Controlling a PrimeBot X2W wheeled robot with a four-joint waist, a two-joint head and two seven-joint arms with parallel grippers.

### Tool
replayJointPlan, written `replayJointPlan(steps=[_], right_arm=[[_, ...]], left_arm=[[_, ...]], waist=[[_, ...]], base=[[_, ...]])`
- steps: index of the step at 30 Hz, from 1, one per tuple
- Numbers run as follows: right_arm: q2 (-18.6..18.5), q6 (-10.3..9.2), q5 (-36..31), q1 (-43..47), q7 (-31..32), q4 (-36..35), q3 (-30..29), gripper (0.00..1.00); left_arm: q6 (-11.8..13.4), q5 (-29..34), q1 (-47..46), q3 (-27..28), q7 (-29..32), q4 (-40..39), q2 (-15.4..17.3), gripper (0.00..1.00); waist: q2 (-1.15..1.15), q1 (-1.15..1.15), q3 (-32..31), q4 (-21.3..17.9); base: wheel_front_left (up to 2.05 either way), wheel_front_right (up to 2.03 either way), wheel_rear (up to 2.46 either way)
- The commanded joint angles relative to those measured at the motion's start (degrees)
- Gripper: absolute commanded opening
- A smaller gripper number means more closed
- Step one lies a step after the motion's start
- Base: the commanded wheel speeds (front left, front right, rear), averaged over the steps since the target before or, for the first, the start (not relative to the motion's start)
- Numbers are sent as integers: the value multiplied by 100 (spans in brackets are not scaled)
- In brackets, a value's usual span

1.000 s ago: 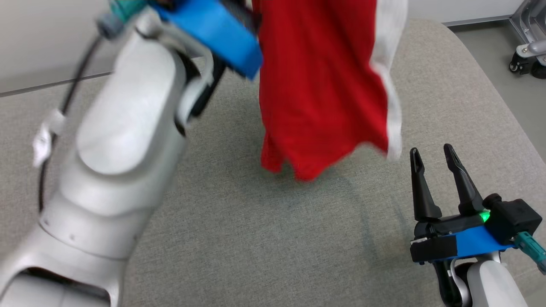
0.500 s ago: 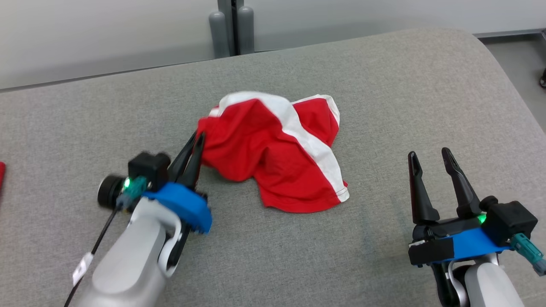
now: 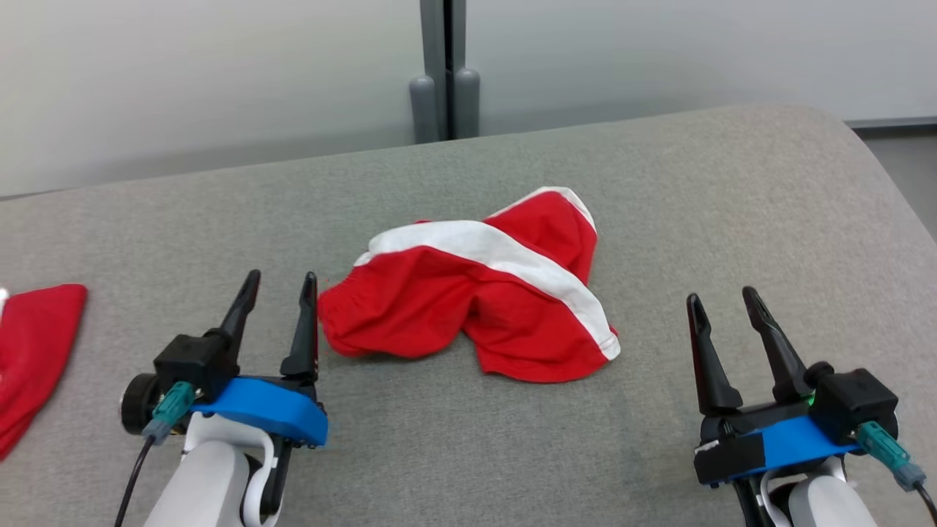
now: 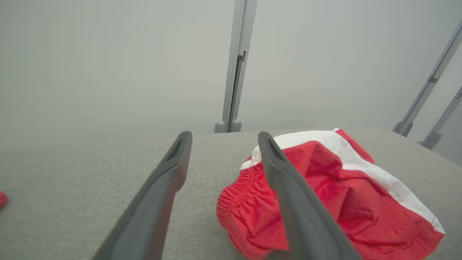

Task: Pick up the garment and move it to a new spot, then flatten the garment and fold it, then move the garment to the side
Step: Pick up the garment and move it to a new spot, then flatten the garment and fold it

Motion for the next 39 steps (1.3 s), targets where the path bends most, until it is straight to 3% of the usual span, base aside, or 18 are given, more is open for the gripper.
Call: replayJointPlan(steps=[1,10,17,29,39], right_arm=[[-26,1,-45,100,-20,24,-21,100],[-26,1,-134,295,-20,149,-133,100],[-27,1,-149,418,-20,345,-167,100],[-27,1,-185,649,-20,870,-223,100],[-27,1,-182,647,-21,1111,-230,100]], left_arm=[[41,106,174,178,-19,-149,-29,100],[-24,776,1009,1522,-19,-1078,-255,100],[-281,1348,1619,2076,-19,-1456,-438,100],[-515,1673,2202,2318,-19,-1236,-700,100],[-569,1732,2214,2376,-20,-1046,-771,100]], waist=[[0,1,-51,60],[0,1,-292,493],[0,1,-413,754],[0,1,-627,880],[0,1,-632,892]], base=[[0,0,0],[0,0,0],[0,0,0],[0,0,0],[0,0,0]])
